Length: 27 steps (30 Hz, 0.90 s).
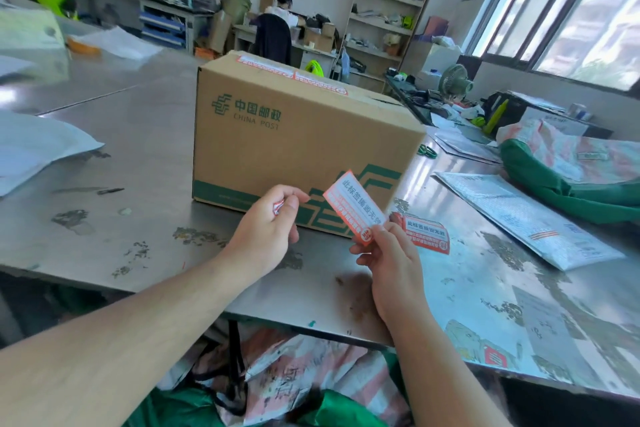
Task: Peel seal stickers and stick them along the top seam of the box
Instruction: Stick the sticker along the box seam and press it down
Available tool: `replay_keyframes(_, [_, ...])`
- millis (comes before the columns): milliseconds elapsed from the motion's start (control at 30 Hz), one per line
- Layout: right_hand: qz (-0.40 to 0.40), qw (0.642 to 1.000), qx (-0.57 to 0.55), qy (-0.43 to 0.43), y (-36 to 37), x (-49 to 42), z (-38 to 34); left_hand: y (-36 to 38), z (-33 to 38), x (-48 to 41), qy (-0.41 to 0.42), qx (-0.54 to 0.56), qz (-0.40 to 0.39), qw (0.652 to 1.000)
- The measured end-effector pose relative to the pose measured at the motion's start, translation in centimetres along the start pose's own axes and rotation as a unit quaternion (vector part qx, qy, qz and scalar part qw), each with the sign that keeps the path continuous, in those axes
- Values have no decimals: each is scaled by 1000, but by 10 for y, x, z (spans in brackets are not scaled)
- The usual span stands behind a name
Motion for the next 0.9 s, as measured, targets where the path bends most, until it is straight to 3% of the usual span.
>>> replay_keyframes(200, [-32,999,-27,3,6,6,-24,-19,17,3,-15,42,-32,998])
replay_keyframes(400, [-124,987,-89,55,25,-1,-71,-43,82,-7,2,80,-79,994])
replay_keyframes(600, [-167,984,-60,19,33,-21,-138,-55,134,-37,32,-33,-65,997])
replay_keyframes(900, [-220,970,95,37,37,-60,-175,-45,162,-89,-32,-49,-106,993])
Point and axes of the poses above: each hand's wrist, its own x-axis away from the middle knuckle, its own y-axis out of the palm, z = x × y, the point moved 9 cm from there along -x, towards the middle knuckle, and after that the axes turned 1 degree about -x, right-handed, at the moved point
